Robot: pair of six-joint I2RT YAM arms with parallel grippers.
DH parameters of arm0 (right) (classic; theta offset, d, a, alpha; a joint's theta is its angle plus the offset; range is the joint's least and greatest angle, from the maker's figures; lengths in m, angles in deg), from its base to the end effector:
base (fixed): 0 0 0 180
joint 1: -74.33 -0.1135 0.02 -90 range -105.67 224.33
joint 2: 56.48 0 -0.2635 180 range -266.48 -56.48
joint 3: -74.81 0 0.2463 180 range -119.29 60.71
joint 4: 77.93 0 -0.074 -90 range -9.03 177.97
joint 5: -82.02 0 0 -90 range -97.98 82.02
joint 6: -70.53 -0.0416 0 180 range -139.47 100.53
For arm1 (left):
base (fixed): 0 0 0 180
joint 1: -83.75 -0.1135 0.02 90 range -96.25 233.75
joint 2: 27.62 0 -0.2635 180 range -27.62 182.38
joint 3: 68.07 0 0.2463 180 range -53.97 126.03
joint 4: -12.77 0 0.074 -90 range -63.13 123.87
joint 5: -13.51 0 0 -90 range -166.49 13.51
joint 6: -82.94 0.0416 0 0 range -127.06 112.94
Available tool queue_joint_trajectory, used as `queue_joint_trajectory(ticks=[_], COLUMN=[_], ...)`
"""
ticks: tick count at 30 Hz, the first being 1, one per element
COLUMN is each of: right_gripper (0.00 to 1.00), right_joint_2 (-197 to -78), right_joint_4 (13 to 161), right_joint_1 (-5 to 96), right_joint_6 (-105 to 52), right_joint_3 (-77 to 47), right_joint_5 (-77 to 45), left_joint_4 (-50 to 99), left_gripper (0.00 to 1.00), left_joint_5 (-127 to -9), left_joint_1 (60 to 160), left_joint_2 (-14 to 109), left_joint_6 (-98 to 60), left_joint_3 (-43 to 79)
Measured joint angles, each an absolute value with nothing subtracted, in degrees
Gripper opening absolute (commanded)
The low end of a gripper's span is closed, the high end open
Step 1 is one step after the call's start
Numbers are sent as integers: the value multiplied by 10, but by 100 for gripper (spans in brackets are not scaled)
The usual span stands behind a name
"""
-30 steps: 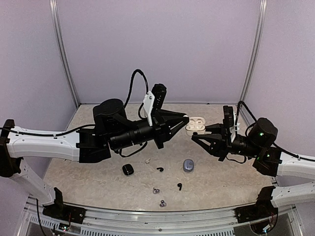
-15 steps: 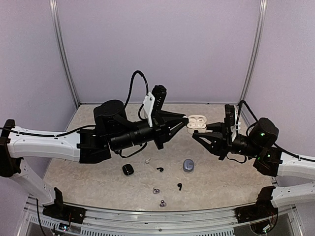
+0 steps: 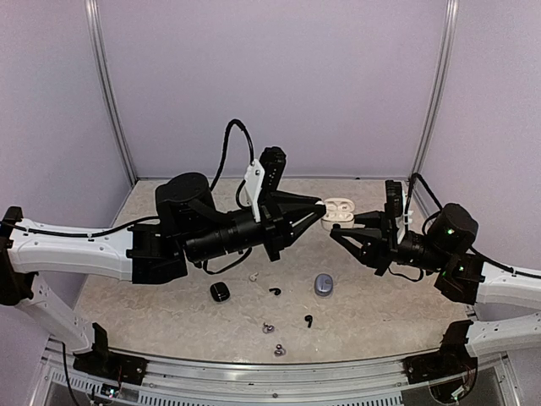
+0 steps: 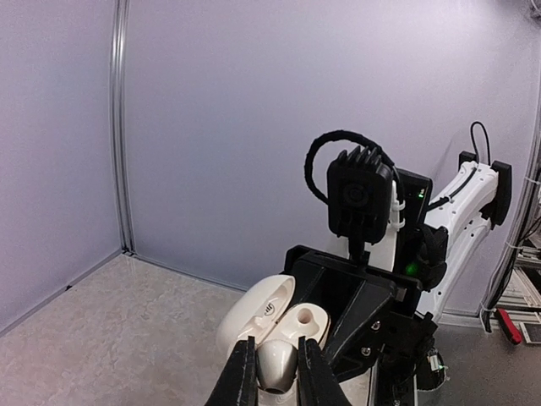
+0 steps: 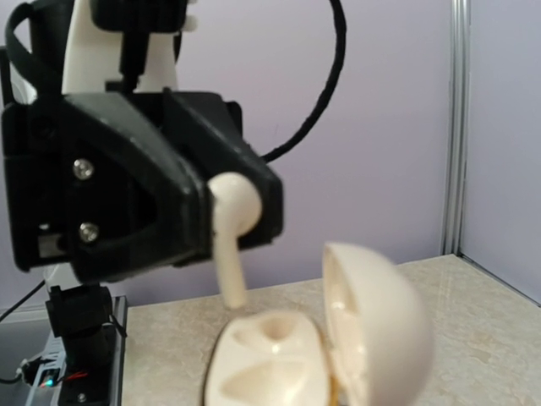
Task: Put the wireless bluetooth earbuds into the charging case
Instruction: Insert the left earbud into the left side groove of the charging case.
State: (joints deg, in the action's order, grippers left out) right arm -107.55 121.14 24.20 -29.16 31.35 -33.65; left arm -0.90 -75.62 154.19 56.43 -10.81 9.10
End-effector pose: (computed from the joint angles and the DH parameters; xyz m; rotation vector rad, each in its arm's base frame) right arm 0.1194 0.1711 0.3080 -0.8743 1.2126 1.1627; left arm 0.1173 -0.3319 0.3597 0.8594 1.2821 -1.0577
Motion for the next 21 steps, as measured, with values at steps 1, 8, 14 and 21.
queue_joint_trajectory(ticks=[1, 8, 14, 21], right_gripper=[1, 1, 1, 1], right_joint_2=[-1076, -1071, -1068, -1062], right_joint_4=[1211, 1216, 1217, 1217], right_joint_1=[242, 242, 242, 242], right_joint_6=[-292, -292, -292, -292], right_joint_3=[313, 319, 324, 326], right_joint_5=[-337, -351, -354, -350], left_joint_4=[-9, -10, -10, -15], left_gripper=[7, 7, 7, 6], left_joint_5=[-756, -755, -755, -754], left_joint_1=[1542, 1542, 1542, 1542], left_joint_2=[564, 578, 589, 589], left_joint_6=[-108, -106, -106, -107], left_joint_3=[91, 105, 110, 110])
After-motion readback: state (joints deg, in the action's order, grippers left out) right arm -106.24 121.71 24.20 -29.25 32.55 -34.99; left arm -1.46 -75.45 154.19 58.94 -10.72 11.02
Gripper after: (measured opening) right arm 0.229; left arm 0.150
